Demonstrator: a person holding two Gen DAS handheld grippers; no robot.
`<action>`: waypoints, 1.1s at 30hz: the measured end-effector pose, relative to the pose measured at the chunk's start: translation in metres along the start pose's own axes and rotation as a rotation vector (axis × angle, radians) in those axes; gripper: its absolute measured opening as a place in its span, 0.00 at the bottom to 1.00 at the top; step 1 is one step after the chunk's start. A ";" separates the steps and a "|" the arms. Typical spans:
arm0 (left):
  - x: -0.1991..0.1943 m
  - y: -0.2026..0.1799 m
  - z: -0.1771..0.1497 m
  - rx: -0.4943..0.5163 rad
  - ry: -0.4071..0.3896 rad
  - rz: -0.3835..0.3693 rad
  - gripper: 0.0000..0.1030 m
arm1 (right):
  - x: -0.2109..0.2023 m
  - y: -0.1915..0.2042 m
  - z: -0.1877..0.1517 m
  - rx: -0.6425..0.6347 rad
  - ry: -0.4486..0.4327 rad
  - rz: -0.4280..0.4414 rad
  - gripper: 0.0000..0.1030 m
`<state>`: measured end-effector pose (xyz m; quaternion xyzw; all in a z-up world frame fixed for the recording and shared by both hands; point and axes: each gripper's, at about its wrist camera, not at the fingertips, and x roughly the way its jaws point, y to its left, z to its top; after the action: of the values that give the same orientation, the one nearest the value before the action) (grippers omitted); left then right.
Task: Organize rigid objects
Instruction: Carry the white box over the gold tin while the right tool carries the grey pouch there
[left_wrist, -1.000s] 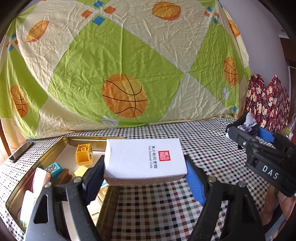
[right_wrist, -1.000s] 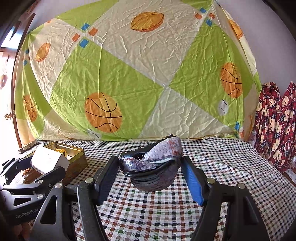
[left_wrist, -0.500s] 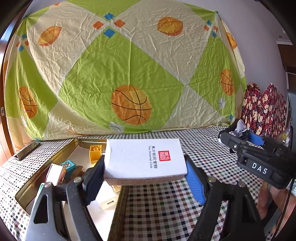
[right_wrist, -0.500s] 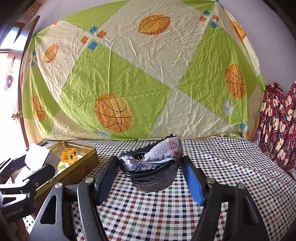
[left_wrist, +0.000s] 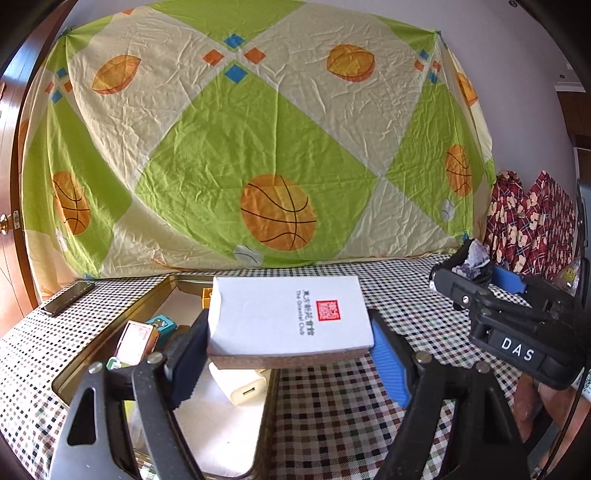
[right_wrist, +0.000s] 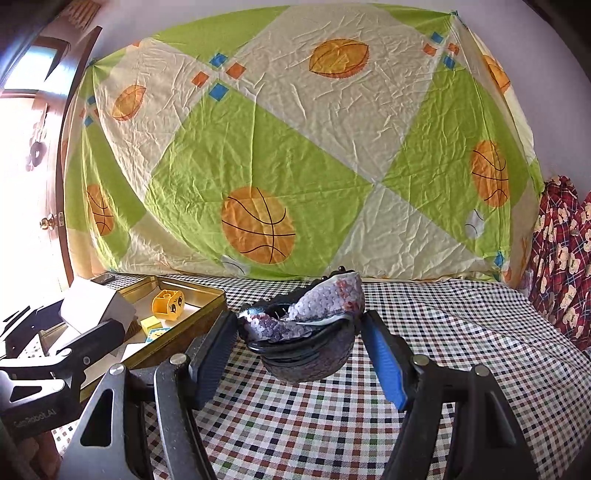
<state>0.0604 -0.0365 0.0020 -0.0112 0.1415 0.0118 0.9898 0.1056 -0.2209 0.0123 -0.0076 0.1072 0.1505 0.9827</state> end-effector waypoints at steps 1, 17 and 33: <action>-0.001 0.002 0.000 -0.003 -0.001 0.002 0.78 | 0.001 0.002 0.000 0.003 0.001 0.007 0.69; -0.011 0.034 -0.003 -0.050 -0.015 0.040 0.78 | 0.005 0.041 -0.001 0.000 0.013 0.092 0.69; -0.014 0.063 -0.002 -0.085 -0.020 0.081 0.78 | 0.008 0.072 -0.002 -0.035 0.024 0.143 0.69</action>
<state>0.0446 0.0259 0.0031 -0.0476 0.1311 0.0579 0.9885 0.0917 -0.1497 0.0099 -0.0190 0.1167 0.2220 0.9679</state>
